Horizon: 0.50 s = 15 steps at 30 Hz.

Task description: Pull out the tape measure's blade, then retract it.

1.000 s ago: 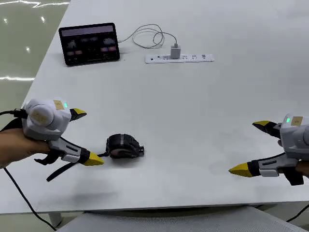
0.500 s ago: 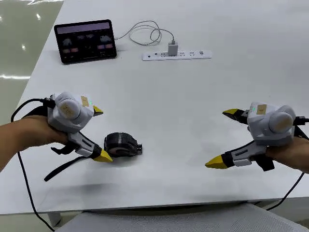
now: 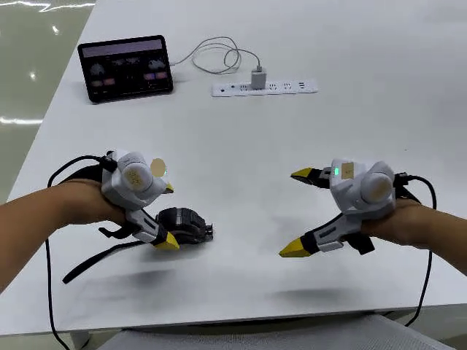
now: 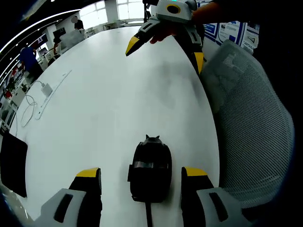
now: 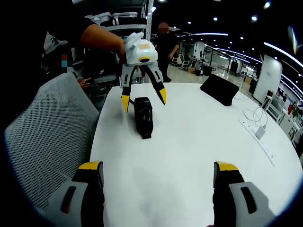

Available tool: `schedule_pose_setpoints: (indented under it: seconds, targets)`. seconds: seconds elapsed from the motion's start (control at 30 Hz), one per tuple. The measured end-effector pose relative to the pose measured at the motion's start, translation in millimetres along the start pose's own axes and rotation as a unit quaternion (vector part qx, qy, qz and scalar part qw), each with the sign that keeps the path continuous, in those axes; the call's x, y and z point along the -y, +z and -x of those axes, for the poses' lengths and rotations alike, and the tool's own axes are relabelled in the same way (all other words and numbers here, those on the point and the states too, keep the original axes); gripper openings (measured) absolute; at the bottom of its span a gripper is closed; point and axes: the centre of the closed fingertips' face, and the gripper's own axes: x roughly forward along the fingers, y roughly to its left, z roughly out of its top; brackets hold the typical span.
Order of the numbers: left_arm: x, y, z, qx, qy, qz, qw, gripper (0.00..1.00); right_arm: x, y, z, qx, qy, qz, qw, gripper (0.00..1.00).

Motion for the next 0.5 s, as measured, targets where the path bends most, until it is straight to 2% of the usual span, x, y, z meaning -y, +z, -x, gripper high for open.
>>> schedule_pose_setpoints:
  seconds: [0.07, 0.13, 0.23, 0.3, 0.37, 0.4, 0.5]
  targets:
    - [2.1, 1.3, -2.8, -0.004, -0.009, 0.000, 1.0000, 0.59, -0.6, 5.2, -8.6, 0.001, 0.009, 0.009, 0.9999, 0.90]
    - [7.7, 5.0, -5.4, 0.001, -0.026, 0.001, 0.9997, 0.51, -1.4, 11.3, -16.5, 0.003, 0.017, 0.010, 0.9998, 0.90]
    - [9.9, 0.7, -10.2, -0.019, -0.031, -0.013, 0.9993, 0.46, -2.7, 19.2, -26.9, 0.008, 0.028, 0.016, 0.9994, 0.87]
    - [9.7, -0.7, -13.0, -0.025, -0.031, -0.018, 0.9991, 0.39, -2.4, 22.9, -34.2, 0.009, 0.034, 0.020, 0.9992, 0.85]
    - [15.6, -1.3, -13.2, -0.027, -0.048, -0.017, 0.9983, 0.34, -4.0, 27.2, -38.7, 0.012, 0.043, 0.021, 0.9988, 0.78]
    - [12.6, -0.7, -12.5, -0.025, -0.039, -0.026, 0.9986, 0.34, -3.1, 30.2, -42.5, 0.015, 0.046, 0.012, 0.9988, 0.74]
    - [11.5, -1.6, -12.1, -0.020, -0.043, -0.020, 0.9987, 0.33, -2.4, 36.4, -51.0, 0.023, 0.052, 0.012, 0.9983, 0.67]
